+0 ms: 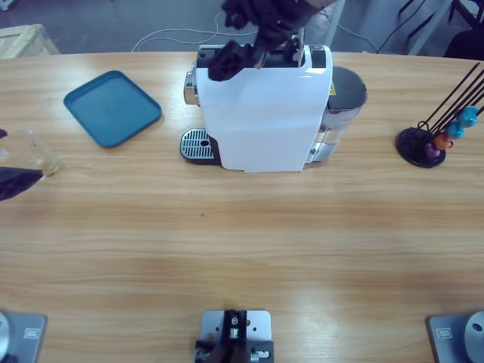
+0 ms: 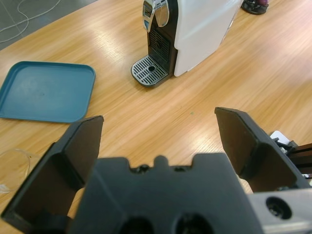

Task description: Pour coffee

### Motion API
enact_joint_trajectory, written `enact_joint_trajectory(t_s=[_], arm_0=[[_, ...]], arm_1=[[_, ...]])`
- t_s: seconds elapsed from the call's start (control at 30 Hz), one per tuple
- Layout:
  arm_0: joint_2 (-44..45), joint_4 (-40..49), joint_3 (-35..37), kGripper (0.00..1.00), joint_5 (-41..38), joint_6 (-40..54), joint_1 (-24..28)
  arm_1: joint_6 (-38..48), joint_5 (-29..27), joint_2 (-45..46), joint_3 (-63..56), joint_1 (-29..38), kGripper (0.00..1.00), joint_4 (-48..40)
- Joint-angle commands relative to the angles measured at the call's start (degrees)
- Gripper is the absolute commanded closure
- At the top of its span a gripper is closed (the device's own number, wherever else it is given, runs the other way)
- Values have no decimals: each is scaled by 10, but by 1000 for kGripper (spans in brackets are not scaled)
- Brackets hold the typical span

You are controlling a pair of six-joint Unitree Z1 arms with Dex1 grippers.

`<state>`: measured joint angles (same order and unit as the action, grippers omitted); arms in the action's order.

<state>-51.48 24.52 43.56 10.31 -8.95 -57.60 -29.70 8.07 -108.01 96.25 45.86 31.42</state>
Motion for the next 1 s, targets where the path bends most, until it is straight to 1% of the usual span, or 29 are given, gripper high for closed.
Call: enact_joint_trajectory(t_s=[0.03,0.1,0.17,0.23,0.27,0.3,0.33,0.43,0.5,0.57,0.63,0.7,0.83,0.9,1.0], arm_0=[[-3,-6,-10,9,-6,9,-3],[-8,-6,-9,9,-13,9,-3],[-12,-4,-5,9,-20,16,-3],[-10,-1,4,9,-22,25,-3],[-5,-1,10,9,-22,29,-3],[-3,-1,18,9,-22,30,-4],[-3,-1,26,9,-22,31,-7],[-9,0,38,9,-22,38,-10],[-12,1,36,9,-22,39,-11],[-13,3,28,9,-22,39,-11],[-11,6,26,9,-22,38,-14],[-7,12,29,9,-22,38,-18],[5,33,38,9,-22,39,-18],[13,43,38,9,-22,38,-18],[26,53,35,13,-22,37,-20]], arm_1=[[236,-2,60,3,84,1000,77],[259,-52,70,-34,106,1000,84],[307,-66,88,-89,111,1000,79],[368,-87,121,-160,111,1000,36],[416,-122,140,-201,110,1000,15],[468,-168,159,-239,107,1000,1],[506,-199,183,-279,100,1000,-20],[561,-232,251,-358,62,1000,-74],[590,-234,277,-377,20,1000,-117],[621,-234,281,-379,-17,1000,-175],[664,-225,262,-366,-52,1000,-234],[700,-212,232,-334,-67,1000,-257],[741,-206,160,-287,-67,1000,-294],[750,-196,138,-270,-47,1000,-303],[741,-158,123,-265,-22,1000,-326]])
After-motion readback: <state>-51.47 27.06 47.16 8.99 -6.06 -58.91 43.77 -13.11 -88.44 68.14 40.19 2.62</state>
